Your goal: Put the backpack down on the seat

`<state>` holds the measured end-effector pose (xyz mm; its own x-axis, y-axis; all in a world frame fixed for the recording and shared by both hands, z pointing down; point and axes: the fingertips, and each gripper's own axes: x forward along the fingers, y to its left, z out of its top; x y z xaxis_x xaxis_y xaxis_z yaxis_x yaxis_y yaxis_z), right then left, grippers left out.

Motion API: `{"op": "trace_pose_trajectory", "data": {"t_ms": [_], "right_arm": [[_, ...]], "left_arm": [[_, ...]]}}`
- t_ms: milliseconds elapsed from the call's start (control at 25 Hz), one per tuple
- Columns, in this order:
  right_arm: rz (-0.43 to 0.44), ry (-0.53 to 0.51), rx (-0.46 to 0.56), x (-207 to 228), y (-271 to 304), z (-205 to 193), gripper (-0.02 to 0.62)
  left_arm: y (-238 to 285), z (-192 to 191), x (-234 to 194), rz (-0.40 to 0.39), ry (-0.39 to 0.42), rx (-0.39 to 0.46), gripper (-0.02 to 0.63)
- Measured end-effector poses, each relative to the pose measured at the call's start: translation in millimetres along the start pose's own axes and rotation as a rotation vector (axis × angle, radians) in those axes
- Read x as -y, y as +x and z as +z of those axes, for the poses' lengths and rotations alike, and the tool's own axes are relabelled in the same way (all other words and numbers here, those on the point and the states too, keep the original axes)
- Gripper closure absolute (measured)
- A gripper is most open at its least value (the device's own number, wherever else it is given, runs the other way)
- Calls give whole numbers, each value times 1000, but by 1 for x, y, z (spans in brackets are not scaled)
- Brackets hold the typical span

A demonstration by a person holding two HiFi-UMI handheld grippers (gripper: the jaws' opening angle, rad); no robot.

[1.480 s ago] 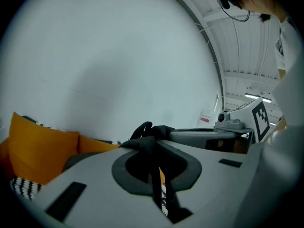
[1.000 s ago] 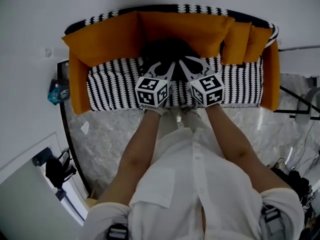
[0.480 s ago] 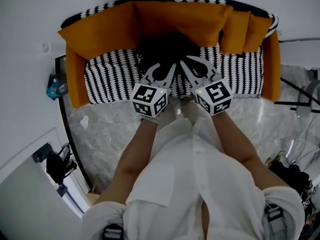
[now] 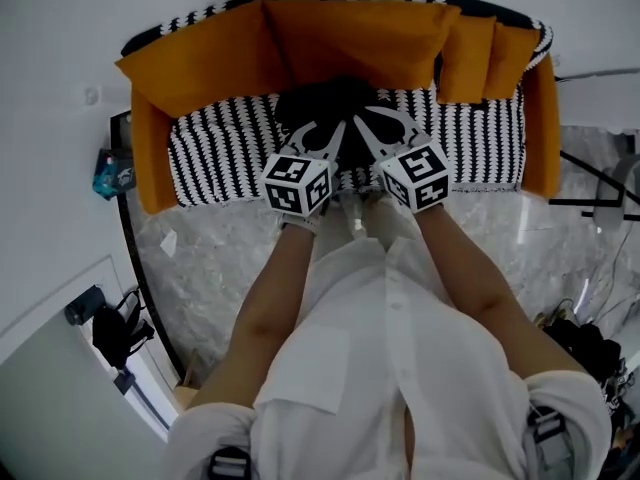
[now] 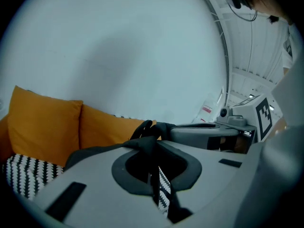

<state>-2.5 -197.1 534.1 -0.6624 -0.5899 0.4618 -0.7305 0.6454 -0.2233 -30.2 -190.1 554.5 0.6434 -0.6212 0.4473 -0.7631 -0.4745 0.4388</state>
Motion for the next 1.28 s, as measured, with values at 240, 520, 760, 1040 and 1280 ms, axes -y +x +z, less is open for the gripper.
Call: {"op": "trace_pose_trajectory", "data": {"t_ms": [240,520,760,1040,1280], "right_arm": [[-25,63,-18,22,25,-12,557],[-45,60,-79,43,56,-16,551],[-32,67,-115,49,73,-25,548],[-41,65,-156,56,82,-34,532],[-74,73,-142,69,80,-30,488]], "left_arm": [[26,-5,-22,-20,33,-19,566],[53,-3,-52,-3,33,-79,565],[64,-11,-69,14,-2,-107,565],[67,-22,-84,55,3,-152,512],[60,-26,-97,88,9,-171,451]]}}
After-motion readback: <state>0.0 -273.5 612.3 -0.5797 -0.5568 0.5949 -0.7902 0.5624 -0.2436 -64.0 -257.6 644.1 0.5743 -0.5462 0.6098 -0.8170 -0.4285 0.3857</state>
